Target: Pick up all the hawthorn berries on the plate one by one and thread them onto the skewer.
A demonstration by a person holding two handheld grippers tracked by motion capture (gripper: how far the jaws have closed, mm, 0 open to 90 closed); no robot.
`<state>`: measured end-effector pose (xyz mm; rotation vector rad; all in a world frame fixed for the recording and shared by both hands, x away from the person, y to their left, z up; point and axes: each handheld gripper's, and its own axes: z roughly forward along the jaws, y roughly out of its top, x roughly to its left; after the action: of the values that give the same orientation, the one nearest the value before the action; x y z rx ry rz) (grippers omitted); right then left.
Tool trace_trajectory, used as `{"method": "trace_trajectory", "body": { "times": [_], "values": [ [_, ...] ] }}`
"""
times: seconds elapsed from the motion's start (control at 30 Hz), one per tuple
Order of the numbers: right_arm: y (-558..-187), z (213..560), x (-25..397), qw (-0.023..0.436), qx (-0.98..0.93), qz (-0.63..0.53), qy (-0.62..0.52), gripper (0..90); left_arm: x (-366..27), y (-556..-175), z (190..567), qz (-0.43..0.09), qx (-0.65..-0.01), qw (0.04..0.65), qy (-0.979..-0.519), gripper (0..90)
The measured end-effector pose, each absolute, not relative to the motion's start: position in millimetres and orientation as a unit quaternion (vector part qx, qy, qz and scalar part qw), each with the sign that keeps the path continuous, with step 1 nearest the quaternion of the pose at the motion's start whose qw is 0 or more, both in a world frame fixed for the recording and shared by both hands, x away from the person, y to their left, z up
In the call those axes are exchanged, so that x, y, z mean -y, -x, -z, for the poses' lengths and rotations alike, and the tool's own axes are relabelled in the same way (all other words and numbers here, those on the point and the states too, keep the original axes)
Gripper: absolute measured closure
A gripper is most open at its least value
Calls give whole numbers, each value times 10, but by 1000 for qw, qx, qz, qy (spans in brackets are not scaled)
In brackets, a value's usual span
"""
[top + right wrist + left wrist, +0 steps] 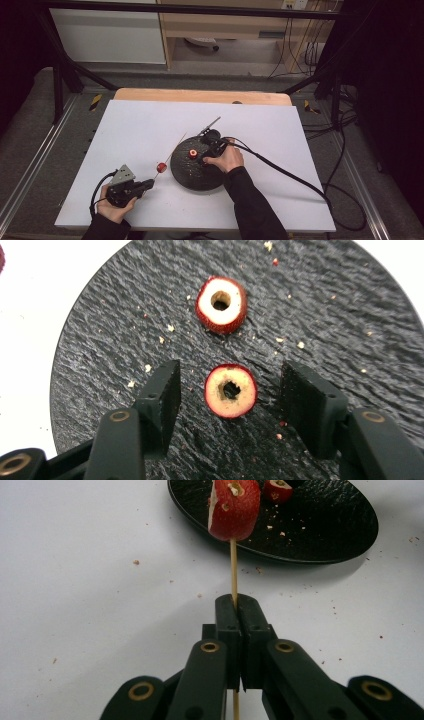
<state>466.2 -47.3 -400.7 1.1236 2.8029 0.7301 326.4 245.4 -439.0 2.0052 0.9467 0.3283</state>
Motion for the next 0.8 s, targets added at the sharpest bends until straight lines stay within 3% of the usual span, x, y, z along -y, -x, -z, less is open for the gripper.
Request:
{"method": "trace_trajectory", "body": {
  "times": [0.6, 0.8],
  "values": [
    [-4744, 4095, 469, -17, -901, -209, -379, 598, -2442, -3266, 4399, -129, -378, 434, -807, 885],
    [-4758, 4105, 468, -25, -900, -205, -383, 613, -2446, -3266, 4400, -129, -378, 435, -807, 886]
  ]
}}
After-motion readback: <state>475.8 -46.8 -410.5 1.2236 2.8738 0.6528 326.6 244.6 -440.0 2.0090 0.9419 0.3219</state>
